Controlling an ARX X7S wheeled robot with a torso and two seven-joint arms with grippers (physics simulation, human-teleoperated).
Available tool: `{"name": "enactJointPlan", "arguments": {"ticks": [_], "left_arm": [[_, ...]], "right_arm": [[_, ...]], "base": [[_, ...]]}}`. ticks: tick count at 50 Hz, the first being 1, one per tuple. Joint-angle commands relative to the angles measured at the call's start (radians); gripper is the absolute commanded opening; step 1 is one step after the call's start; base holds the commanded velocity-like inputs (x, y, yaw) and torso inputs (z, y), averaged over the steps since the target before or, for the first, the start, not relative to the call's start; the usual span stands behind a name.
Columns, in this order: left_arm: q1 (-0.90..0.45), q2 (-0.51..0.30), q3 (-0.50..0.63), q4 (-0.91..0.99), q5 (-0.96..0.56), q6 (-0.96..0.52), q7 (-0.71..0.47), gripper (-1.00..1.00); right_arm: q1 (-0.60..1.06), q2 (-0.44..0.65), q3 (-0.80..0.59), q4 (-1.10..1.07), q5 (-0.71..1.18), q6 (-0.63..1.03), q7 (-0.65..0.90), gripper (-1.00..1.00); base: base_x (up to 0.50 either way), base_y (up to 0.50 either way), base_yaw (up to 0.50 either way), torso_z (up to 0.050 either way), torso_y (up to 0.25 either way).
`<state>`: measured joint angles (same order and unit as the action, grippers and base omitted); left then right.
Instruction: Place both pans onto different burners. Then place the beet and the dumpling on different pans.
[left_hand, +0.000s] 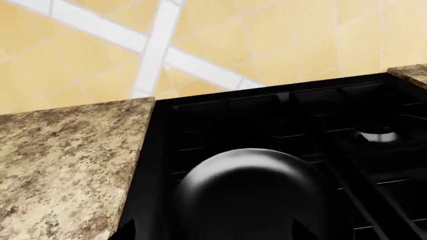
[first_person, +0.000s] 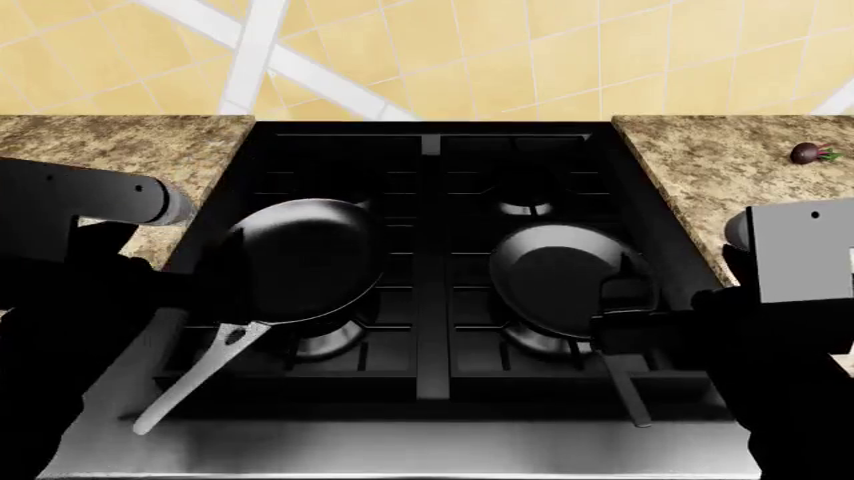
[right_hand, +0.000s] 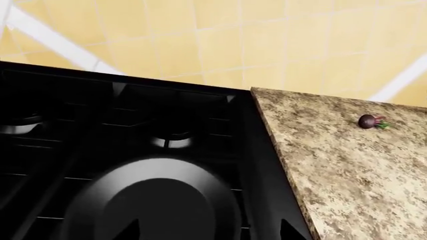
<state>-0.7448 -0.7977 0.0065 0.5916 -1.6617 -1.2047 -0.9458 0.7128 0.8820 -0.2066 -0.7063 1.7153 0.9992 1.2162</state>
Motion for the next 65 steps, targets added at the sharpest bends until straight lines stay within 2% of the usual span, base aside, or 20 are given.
{"name": "enactJointPlan", "arguments": {"ticks": [1,10,22,65], "left_arm": [[-0.043,-0.018,-0.05,0.089,-0.048,0.018,-0.046,1.0],[0.066,-0.011,-0.123,0.165,-0.001,0.056,-0.007,1.0],[0.136,-0.011,-0.171,0.211,0.009,0.087,0.011,1.0],[0.154,-0.005,-0.156,0.211,0.062,0.112,0.04,1.0]], "right_arm": [[0.011,-0.004,0.008,-0.04,-0.062,-0.005,-0.005,1.0],[-0.002,-0.011,0.014,-0.098,-0.098,-0.018,0.015,1.0],[-0.06,-0.008,0.065,-0.136,-0.144,-0.071,-0.012,1.0],[-0.101,-0.001,0.087,-0.118,-0.168,-0.109,-0.047,1.0]], "base": [[0.0,0.0,0.0,0.0,0.0],[-0.19,0.0,0.0,0.0,0.0],[-0.15,0.0,0.0,0.0,0.0],[0.0,-0.5,0.0,0.0,0.0]]}}
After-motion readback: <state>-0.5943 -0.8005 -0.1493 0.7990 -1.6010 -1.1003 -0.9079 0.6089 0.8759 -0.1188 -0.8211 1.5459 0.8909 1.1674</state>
